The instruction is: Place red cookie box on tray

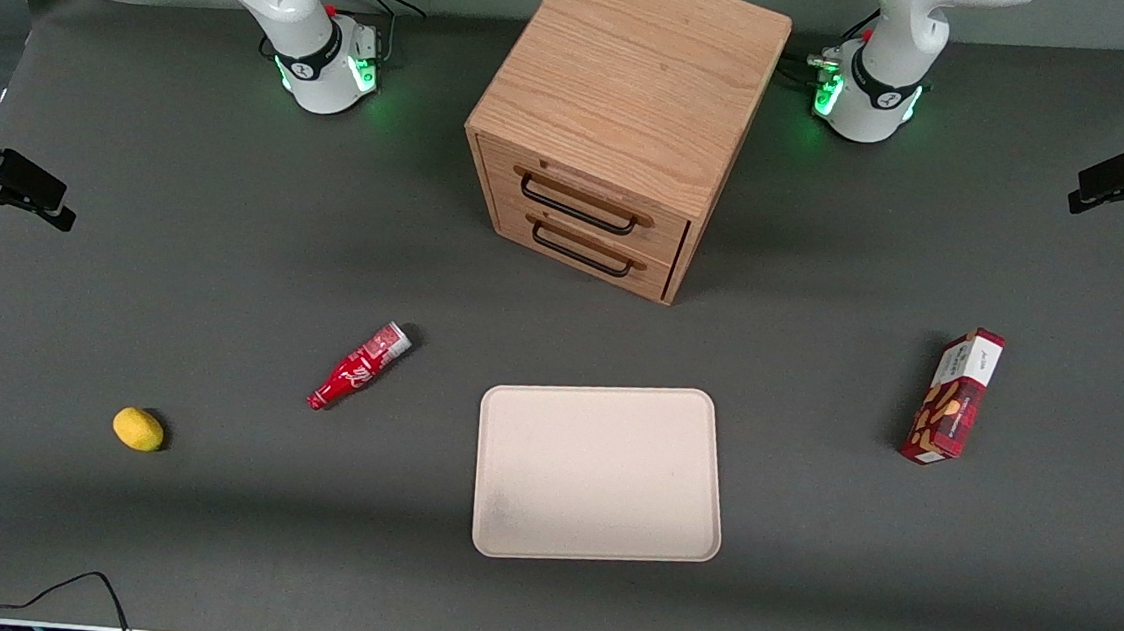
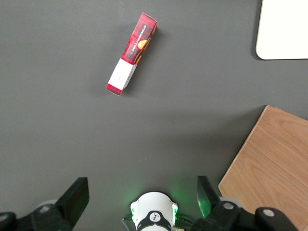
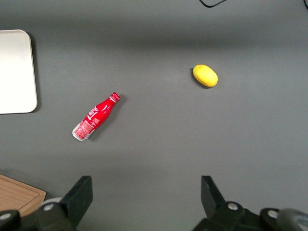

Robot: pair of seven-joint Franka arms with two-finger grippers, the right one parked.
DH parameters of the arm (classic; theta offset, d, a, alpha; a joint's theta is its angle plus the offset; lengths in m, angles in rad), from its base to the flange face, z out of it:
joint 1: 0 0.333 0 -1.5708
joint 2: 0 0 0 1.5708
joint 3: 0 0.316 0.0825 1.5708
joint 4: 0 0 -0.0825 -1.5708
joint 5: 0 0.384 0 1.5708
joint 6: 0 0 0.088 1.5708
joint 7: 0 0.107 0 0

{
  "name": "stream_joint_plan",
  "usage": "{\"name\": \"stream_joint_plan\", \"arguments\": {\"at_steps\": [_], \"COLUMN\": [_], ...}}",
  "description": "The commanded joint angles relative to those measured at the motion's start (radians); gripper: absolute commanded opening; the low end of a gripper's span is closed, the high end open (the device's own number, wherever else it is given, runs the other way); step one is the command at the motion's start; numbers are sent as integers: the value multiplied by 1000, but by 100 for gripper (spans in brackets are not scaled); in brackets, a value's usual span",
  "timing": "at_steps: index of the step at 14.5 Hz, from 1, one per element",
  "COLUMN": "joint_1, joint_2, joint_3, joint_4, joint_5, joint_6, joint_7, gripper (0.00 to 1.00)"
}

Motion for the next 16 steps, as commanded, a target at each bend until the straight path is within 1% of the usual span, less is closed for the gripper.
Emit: {"name": "stream_joint_plan", "arguments": {"at_steps": [1,5,7,11,12,14,16], "joint_1": [-15,-12,-9,-7,0,14,17], "joint_2": [-17,-16,-14,22,41,119,171], "joint_3": [3,-1,19,138,146,148,148], "joint_4": [3,8,11,40,34,15,-41], "joint_5": [-8,-6,6,8,9,8,-12], "joint_6": [-15,-15,3,37,60,112,190], "joint_7": [-14,-5,45,330,389,514,613], "gripper": [100,100,100,100,100,100,100]}}
